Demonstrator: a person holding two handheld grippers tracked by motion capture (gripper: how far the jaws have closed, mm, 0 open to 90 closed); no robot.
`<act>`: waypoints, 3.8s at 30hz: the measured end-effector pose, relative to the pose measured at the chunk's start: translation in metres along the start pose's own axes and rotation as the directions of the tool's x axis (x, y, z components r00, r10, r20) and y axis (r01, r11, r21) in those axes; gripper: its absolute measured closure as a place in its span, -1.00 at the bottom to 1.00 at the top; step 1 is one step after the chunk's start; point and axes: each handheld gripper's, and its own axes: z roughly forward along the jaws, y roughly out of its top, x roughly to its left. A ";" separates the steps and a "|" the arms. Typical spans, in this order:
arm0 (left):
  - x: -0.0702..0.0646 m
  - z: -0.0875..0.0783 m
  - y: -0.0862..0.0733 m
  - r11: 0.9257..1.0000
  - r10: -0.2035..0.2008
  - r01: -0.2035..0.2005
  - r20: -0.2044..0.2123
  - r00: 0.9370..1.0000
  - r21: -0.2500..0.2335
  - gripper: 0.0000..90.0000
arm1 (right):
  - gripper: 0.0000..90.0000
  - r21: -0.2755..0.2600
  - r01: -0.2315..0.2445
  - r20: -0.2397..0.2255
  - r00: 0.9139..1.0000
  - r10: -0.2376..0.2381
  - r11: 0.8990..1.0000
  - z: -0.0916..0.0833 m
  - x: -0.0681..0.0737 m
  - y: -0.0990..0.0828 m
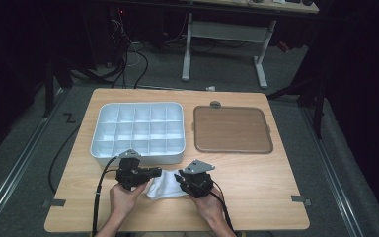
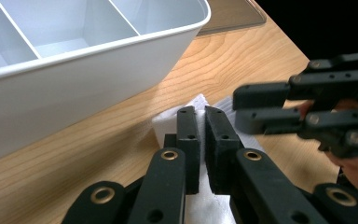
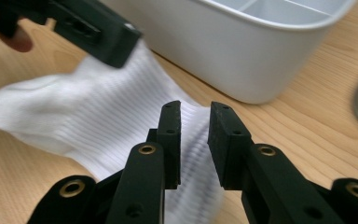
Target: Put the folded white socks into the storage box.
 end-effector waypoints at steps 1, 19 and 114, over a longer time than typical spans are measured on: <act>0.000 0.000 0.000 1.000 0.002 -0.002 0.000 1.000 0.001 0.91 | 0.66 0.003 -0.011 0.007 1.000 0.011 1.000 -0.001 -0.002 -0.002; -0.005 0.004 0.002 1.000 -0.017 0.017 0.005 1.000 0.005 0.90 | 0.70 0.051 -0.069 0.010 0.998 0.068 0.996 0.011 -0.013 -0.028; -0.014 0.069 -0.031 0.966 0.237 -0.232 -0.037 0.971 0.111 0.90 | 0.58 0.054 -0.068 -0.062 0.996 0.072 0.996 0.023 -0.018 -0.025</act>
